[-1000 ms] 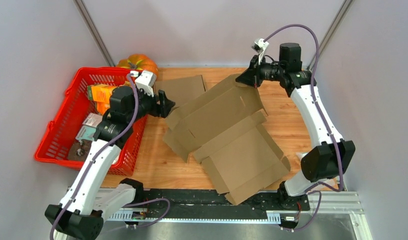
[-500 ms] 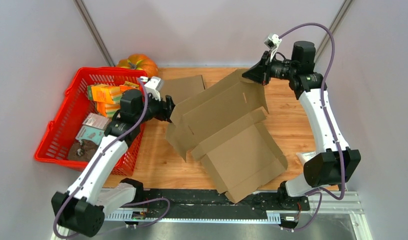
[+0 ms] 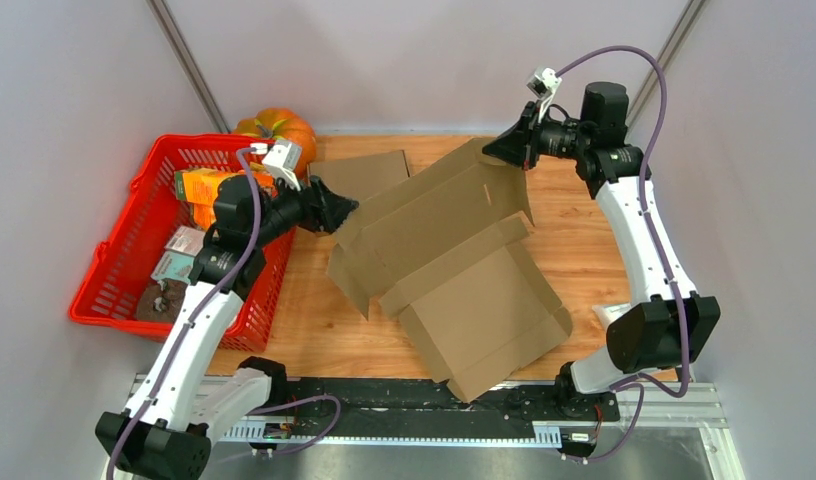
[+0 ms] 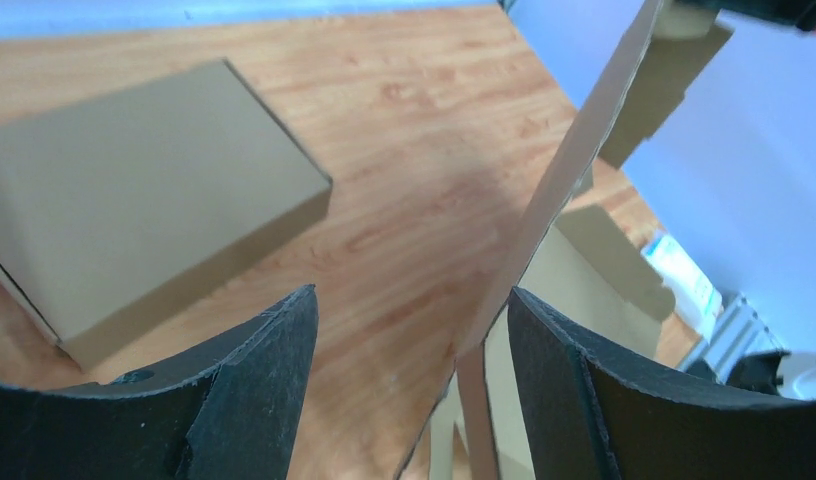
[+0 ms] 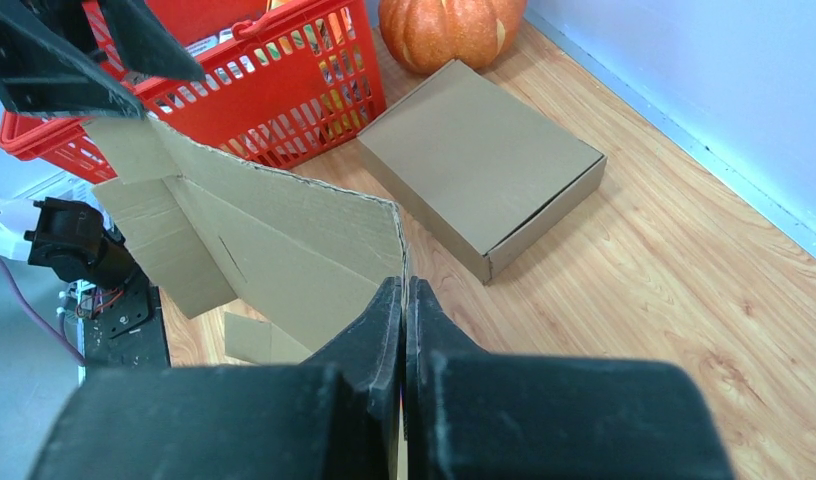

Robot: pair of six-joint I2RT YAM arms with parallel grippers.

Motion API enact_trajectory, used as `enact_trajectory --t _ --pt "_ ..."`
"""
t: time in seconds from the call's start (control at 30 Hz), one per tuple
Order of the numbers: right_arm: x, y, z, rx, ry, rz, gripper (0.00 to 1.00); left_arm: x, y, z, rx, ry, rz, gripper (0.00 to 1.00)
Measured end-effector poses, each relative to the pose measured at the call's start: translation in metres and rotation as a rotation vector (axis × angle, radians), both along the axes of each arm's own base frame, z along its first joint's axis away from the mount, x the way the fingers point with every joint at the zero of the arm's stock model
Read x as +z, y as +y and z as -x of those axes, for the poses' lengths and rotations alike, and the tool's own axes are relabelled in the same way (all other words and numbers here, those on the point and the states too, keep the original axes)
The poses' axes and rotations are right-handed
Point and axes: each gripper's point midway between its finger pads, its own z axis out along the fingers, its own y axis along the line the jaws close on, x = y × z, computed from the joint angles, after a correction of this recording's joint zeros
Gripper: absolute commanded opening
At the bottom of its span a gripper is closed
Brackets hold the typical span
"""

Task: Fold the paper box

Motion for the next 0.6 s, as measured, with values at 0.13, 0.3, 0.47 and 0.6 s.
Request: enact_trajectory --t 0.13,0.3,0.47,0.6 --pt "-0.003 0.000 -0.003 -0.003 0.012 -0.003 0.00 -0.029 -0.006 0.011 -0.049 0.073 -0.013 0.66" --pt "-0.002 0.000 -0.004 -0.008 0.010 -0.006 0.00 -0.039 -0.014 0.026 -0.101 0.099 -0.039 0.56" --pt "-0.002 0.000 -0.005 -0.013 0.017 -0.011 0.60 -0.041 -0.014 0.032 -0.107 0.087 -0.065 0.08" --pt "-0.009 -0.003 -0.012 -0.081 0.027 0.029 0.99 -0.047 -0.010 0.024 -0.095 0.088 -0.135 0.06"
